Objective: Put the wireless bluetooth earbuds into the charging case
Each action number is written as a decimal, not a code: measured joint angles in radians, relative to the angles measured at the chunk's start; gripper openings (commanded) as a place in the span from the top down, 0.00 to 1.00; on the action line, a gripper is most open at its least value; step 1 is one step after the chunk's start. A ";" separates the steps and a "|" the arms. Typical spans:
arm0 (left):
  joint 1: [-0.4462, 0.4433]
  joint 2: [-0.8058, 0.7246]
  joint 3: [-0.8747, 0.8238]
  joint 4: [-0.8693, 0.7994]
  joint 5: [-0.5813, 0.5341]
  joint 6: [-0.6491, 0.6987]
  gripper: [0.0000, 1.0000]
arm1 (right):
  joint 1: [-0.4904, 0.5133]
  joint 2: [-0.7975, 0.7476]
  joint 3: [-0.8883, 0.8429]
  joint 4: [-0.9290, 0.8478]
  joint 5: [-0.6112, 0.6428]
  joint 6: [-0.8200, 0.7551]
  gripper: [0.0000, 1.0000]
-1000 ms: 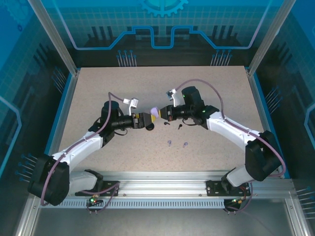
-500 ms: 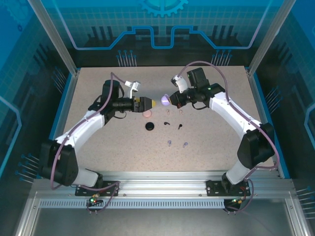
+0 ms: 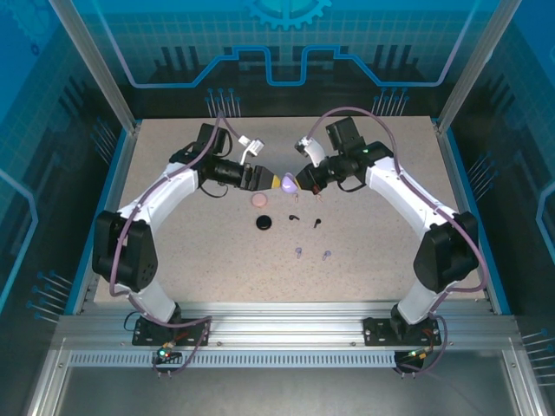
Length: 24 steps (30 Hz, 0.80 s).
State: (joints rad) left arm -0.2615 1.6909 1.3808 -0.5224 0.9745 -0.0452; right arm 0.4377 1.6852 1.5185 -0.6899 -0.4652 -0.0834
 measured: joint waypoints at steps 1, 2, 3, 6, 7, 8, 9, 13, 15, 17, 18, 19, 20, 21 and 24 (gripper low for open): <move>-0.004 0.012 0.014 -0.016 0.006 0.010 0.27 | 0.003 0.002 0.000 0.000 -0.003 -0.001 1.00; -0.008 0.022 0.026 -0.029 0.011 0.021 0.29 | 0.007 0.004 0.000 0.000 -0.006 -0.002 1.00; -0.015 0.034 0.038 -0.043 0.018 0.029 0.31 | 0.010 0.006 0.000 -0.002 -0.008 -0.004 1.00; -0.031 0.062 0.053 -0.067 0.030 0.049 0.34 | 0.014 0.010 0.002 -0.003 -0.011 -0.004 1.00; -0.035 0.068 0.054 -0.076 0.032 0.053 0.35 | 0.014 0.010 0.002 -0.003 -0.012 -0.004 1.00; -0.039 0.072 0.054 -0.083 0.038 0.055 0.36 | 0.014 0.010 0.004 -0.006 -0.011 -0.004 1.00; -0.043 0.076 0.055 -0.088 0.041 0.056 0.37 | 0.014 0.011 0.006 -0.008 -0.011 -0.004 1.00; -0.049 0.077 0.061 -0.109 0.055 0.072 0.42 | 0.014 0.012 0.015 -0.008 -0.014 -0.004 1.00; -0.051 0.079 0.072 -0.113 0.062 0.075 0.44 | 0.014 0.012 0.015 -0.009 -0.015 -0.004 1.00; -0.055 0.080 0.086 -0.121 0.066 0.077 0.45 | 0.014 0.014 0.015 -0.009 -0.015 -0.004 1.00; -0.056 0.082 0.093 -0.124 0.069 0.079 0.46 | 0.014 0.015 0.015 -0.009 -0.015 -0.004 1.00; -0.059 0.085 0.100 -0.129 0.071 0.082 0.48 | 0.014 0.017 0.015 -0.009 -0.015 -0.004 1.00; -0.061 0.088 0.105 -0.130 0.071 0.083 0.48 | 0.015 0.017 0.016 -0.009 -0.015 -0.004 1.00; -0.063 0.092 0.109 -0.134 0.071 0.087 0.49 | 0.016 0.019 0.018 -0.011 -0.015 -0.004 1.00; -0.067 0.103 0.116 -0.148 0.072 0.100 0.51 | 0.020 0.023 0.031 -0.013 -0.015 -0.004 1.00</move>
State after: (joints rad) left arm -0.3286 1.7939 1.4963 -0.6701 1.0470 0.0547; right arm 0.4580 1.7077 1.5497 -0.7033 -0.4805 -0.0872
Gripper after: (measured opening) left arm 0.506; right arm 0.054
